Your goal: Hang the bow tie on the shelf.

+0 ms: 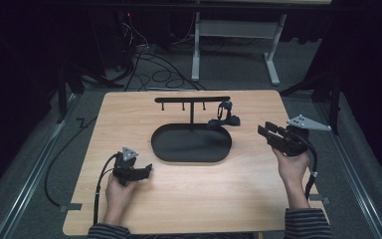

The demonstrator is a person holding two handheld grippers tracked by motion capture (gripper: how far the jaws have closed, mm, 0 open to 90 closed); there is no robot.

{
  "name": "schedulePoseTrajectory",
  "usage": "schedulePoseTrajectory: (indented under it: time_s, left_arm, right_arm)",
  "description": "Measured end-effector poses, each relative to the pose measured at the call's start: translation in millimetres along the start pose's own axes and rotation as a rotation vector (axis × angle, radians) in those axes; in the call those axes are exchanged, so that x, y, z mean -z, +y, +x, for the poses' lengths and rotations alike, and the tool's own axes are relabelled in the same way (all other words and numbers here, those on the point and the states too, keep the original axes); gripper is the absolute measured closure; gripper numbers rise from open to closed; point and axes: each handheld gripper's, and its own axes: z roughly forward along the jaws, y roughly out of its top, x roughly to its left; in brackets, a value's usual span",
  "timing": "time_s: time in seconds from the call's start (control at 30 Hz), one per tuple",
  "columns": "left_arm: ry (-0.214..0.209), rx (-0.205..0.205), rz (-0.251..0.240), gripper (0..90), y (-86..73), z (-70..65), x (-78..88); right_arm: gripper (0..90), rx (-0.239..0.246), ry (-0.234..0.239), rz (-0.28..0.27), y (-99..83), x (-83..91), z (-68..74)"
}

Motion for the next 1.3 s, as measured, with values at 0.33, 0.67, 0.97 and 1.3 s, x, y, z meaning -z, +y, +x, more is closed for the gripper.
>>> schedulePoseTrajectory:
  time_s: [0.33, 0.67, 0.97, 1.3]
  left_arm:
    - [0.0, 0.0, 0.0, 18.7, 0.0, 0.0, 0.0]
    - [0.0, 0.0, 0.0, 18.7, 0.0, 0.0, 0.0]
    - [0.0, 0.0, 0.0, 18.7, 0.0, 0.0, 0.0]
    - [0.0, 0.0, 0.0, 18.7, 0.0, 0.0, 0.0]
  right_arm:
    - [63.3, -0.013, -0.001, -0.003, -8.6, 7.1, -0.8]
    - [63.3, -0.019, 0.005, -0.004, -17.4, 11.7, -1.3]
    - [63.3, -0.038, 0.002, -0.016, -24.1, 17.6, -3.4]
    - [63.3, -0.056, 0.008, -0.011, -33.5, 20.7, -4.0]
